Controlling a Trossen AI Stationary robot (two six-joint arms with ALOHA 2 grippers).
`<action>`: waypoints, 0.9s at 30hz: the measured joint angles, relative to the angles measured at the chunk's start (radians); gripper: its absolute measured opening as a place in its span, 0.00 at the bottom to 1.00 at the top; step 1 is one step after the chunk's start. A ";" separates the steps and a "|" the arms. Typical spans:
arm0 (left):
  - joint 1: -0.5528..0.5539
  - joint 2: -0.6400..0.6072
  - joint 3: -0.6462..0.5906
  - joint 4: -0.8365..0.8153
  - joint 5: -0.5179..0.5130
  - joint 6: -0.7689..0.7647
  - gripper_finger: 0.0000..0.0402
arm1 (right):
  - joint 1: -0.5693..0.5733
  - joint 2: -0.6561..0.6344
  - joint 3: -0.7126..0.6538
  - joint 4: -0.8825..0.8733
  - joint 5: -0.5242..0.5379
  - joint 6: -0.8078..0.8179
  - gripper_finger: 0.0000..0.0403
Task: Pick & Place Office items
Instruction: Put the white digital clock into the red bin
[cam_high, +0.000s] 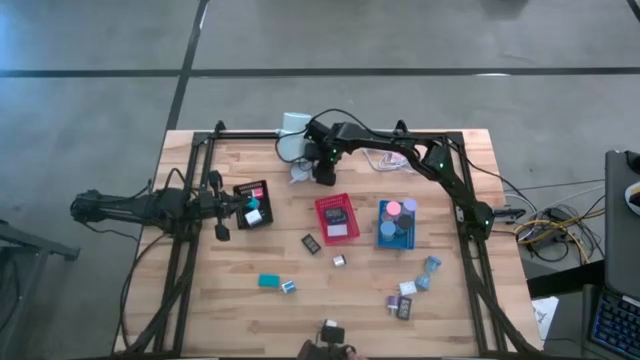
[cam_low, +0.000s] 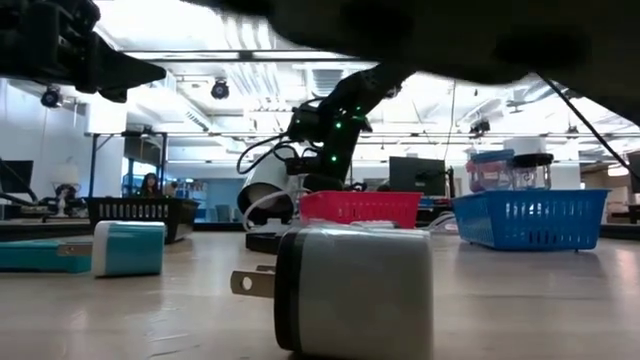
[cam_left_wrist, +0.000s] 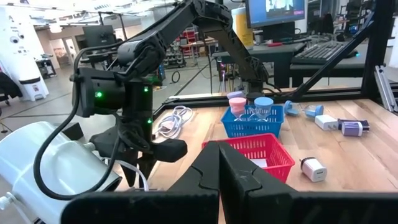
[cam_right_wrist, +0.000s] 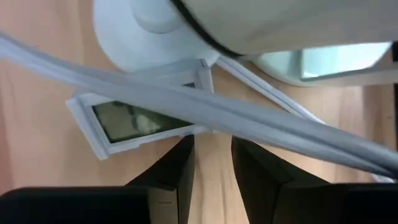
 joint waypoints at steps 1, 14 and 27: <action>0.000 0.000 -0.001 0.000 0.000 0.000 0.00 | 0.000 -0.001 0.000 -0.003 -0.002 -0.001 0.25; 0.000 0.000 -0.015 0.023 0.000 -0.003 0.00 | -0.009 -0.057 0.028 -0.100 -0.148 0.064 0.28; 0.000 0.000 -0.015 0.024 0.000 -0.006 0.00 | 0.002 -0.049 0.018 -0.035 -0.144 0.104 0.28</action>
